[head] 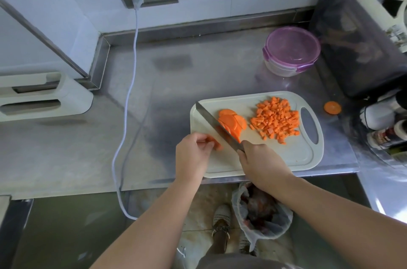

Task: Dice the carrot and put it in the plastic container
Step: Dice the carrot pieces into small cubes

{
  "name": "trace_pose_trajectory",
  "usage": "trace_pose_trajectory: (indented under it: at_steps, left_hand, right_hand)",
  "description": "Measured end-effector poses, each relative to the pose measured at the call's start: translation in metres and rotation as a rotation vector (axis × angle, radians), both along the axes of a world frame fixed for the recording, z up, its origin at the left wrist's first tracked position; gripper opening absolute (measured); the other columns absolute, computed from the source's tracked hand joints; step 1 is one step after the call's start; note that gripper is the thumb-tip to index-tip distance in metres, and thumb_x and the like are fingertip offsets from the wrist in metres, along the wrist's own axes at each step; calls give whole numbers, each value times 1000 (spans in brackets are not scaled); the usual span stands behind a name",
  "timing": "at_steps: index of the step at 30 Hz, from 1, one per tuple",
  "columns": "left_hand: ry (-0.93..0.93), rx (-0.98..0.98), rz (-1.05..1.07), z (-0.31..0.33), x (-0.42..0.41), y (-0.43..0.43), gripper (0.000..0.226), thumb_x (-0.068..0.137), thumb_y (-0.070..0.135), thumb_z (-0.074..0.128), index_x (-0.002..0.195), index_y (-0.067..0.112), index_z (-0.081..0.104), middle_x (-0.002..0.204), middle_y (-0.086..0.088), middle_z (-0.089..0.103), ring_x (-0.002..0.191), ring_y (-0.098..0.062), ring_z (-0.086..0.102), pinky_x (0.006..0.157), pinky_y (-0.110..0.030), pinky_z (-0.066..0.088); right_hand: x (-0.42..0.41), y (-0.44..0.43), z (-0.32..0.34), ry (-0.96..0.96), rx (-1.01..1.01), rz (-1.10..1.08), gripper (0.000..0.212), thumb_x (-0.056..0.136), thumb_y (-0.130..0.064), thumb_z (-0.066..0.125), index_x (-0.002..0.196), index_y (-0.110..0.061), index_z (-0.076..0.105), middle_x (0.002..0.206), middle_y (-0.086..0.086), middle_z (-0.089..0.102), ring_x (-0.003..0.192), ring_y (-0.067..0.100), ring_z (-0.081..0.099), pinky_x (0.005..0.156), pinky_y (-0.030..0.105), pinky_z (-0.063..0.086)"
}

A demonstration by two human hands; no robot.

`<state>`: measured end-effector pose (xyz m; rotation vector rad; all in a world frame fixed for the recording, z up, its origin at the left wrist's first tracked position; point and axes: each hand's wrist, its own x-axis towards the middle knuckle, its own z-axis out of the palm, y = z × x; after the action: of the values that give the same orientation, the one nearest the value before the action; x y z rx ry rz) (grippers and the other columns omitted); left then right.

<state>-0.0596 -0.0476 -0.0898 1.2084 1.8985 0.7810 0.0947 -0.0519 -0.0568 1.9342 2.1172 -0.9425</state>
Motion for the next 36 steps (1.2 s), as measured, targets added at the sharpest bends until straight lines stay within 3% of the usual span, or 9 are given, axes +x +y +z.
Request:
trace_pose_trajectory:
  at_steps: [3,7,16,22,27,31,36]
  left_hand:
    - [-7,-5,17,-1,0,-1,29,85,10,67,70,33,58,81,10,71,86,-7,67,84,-24,50]
    - [-9,-10,16,-2,1,0,30,85,9,67,70,33,59,78,8,71,84,-10,67,86,-31,52]
    - [10,-26,12,0,2,1,16,86,12,68,78,25,64,78,9,68,82,-8,65,82,-22,50]
    - [18,-37,5,0,2,1,16,87,11,66,76,23,67,74,10,70,79,-7,66,82,-24,51]
    - [44,-29,12,1,2,3,13,87,12,66,79,20,71,70,14,66,74,-1,62,73,-13,47]
    - [92,-27,7,0,1,4,8,87,13,67,92,12,73,77,11,62,78,-6,60,63,-2,38]
    - [113,-9,-2,-4,0,4,13,86,16,69,96,10,72,90,2,70,82,-7,61,71,-9,37]
  right_hand:
    - [0,-6,5,-66,22,93,20,103,-22,33,112,-12,48,84,5,53,78,28,60,61,35,46]
    - [-4,-11,10,-66,17,127,24,104,-27,29,114,-15,47,85,3,54,82,27,63,68,38,52]
    - [-5,-11,4,-122,18,167,18,102,-20,38,117,-15,45,81,0,51,70,20,56,60,32,50]
    - [-7,-10,2,-157,10,214,23,98,-12,43,121,-12,42,70,-3,38,55,13,40,47,28,35]
    - [-8,-7,2,-155,-34,204,27,97,-9,44,123,-11,41,75,-1,41,68,18,48,59,31,44]
    - [-12,-4,-2,-161,-75,166,30,96,-7,44,125,-11,41,97,8,58,75,23,52,62,32,43]
    - [-16,0,-11,-160,-97,129,31,94,-4,42,124,-11,43,102,10,60,88,29,62,62,33,42]
